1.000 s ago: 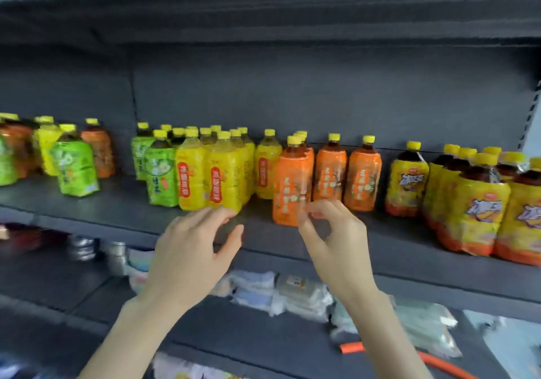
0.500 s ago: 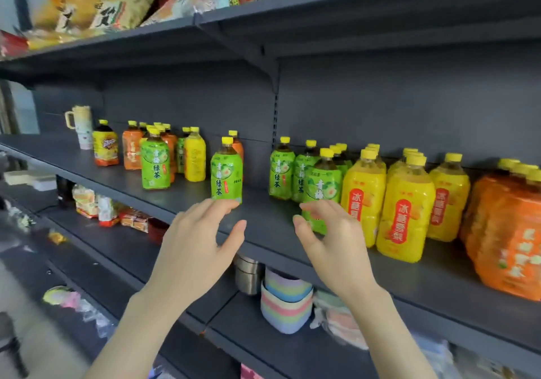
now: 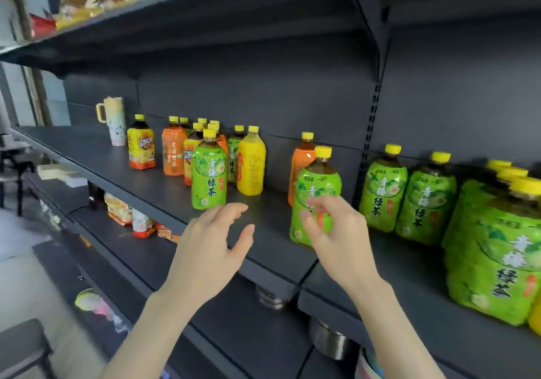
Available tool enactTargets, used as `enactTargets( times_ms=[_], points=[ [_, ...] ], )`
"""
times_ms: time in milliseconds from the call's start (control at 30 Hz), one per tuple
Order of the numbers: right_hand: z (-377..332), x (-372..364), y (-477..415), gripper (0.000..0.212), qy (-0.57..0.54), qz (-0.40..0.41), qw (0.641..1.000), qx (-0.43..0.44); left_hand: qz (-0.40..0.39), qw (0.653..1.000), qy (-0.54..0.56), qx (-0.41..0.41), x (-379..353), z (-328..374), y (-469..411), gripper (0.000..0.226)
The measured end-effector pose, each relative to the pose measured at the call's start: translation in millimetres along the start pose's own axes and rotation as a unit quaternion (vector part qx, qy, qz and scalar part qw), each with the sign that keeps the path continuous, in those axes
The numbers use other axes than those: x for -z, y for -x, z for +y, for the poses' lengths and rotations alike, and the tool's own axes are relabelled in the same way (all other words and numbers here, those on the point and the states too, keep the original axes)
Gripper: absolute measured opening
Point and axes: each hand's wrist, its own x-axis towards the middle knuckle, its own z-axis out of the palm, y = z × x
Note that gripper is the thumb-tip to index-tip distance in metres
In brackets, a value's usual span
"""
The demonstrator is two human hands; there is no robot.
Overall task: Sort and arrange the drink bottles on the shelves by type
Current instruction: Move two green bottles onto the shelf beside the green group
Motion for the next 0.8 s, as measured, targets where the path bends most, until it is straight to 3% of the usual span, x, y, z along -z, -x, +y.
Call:
enactTargets(
  times_ms=[200,300,500,600,700,800],
  points=[
    [5.7,-71.0,-27.3,0.02,0.039,0.052,0.996,-0.054,-0.004,0.995,0.098,-0.012,-33.9,-82.0,-48.7,0.037],
    [7.6,-92.4,-32.5,0.021,0.07,0.102,0.989,-0.087,-0.041,0.987,0.149,-0.037,-58.1,-105.0,-66.1,0.034],
    [18.4,-110.5,-34.6,0.042,0.118,0.203,0.957,-0.168,-0.107,0.968,0.208,-0.09,-100.6,-132.1,-91.6,0.032],
    [30.2,-112.4,-35.0,0.069,0.105,0.233,0.938,-0.232,-0.141,0.97,0.157,-0.123,-121.9,-150.8,-94.8,0.035],
    [41.9,-115.1,-38.2,0.097,0.04,0.204,0.928,-0.308,-0.199,0.965,0.11,-0.134,-135.5,-161.0,-97.3,0.034],
    [51.2,-117.2,-42.0,0.092,-0.015,0.186,0.922,-0.34,-0.235,0.958,0.087,-0.14,-140.3,-161.8,-95.9,0.039]
  ],
)
